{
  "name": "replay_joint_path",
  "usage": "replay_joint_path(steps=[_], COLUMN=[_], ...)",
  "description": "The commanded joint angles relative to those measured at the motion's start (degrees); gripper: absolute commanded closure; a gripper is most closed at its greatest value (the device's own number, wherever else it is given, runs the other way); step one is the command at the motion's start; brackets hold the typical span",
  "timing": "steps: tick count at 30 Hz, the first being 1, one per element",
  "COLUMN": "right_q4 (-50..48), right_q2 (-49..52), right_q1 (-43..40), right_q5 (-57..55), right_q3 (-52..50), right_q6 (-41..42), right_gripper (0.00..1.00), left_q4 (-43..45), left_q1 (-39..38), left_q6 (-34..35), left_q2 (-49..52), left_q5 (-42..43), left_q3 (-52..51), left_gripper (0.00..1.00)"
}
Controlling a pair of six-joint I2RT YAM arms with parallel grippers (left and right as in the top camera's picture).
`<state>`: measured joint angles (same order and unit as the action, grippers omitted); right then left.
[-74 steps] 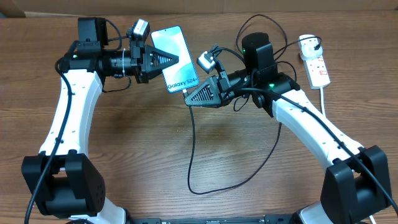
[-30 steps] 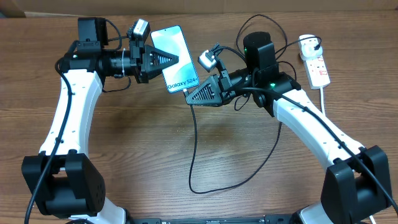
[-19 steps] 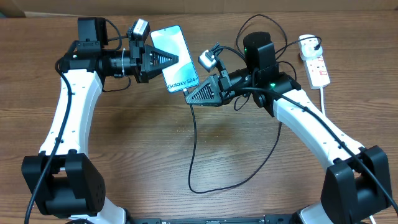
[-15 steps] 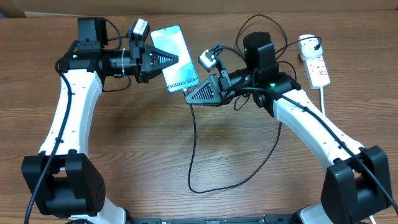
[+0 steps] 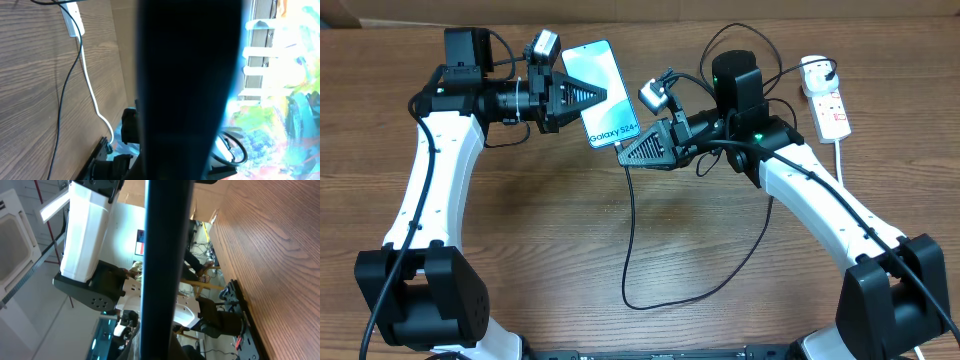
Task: Plug charger to phone and switch on socket
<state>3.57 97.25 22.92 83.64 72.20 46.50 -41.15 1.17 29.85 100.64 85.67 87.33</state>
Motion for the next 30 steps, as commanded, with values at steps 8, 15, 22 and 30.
replay_joint_path(steps=[8, 15, 22, 30], right_q4=[-2.5, -2.6, -4.3, -4.4], right_q2=[-0.1, -0.1, -0.1, -0.1], right_q1=[-0.8, -0.8, -0.8, -0.8], right_q5=[-5.4, -7.2, -7.6, -6.3], right_q3=[0.9, 0.9, 0.9, 0.9], right_q6=[1.8, 3.0, 3.0, 3.0], right_gripper=[0.96, 0.96, 0.96, 0.96], left_q4=[-0.9, -1.1, -1.0, -1.0], left_q1=[-0.2, -0.2, -1.2, -1.2], left_q6=[0.2, 0.2, 0.2, 0.6], left_q2=[-0.6, -0.6, -0.6, -0.6], left_q5=[4.9, 4.9, 5.0, 5.0], left_q3=[0.1, 0.1, 0.1, 0.1], left_gripper=[0.96, 0.96, 0.96, 0.96])
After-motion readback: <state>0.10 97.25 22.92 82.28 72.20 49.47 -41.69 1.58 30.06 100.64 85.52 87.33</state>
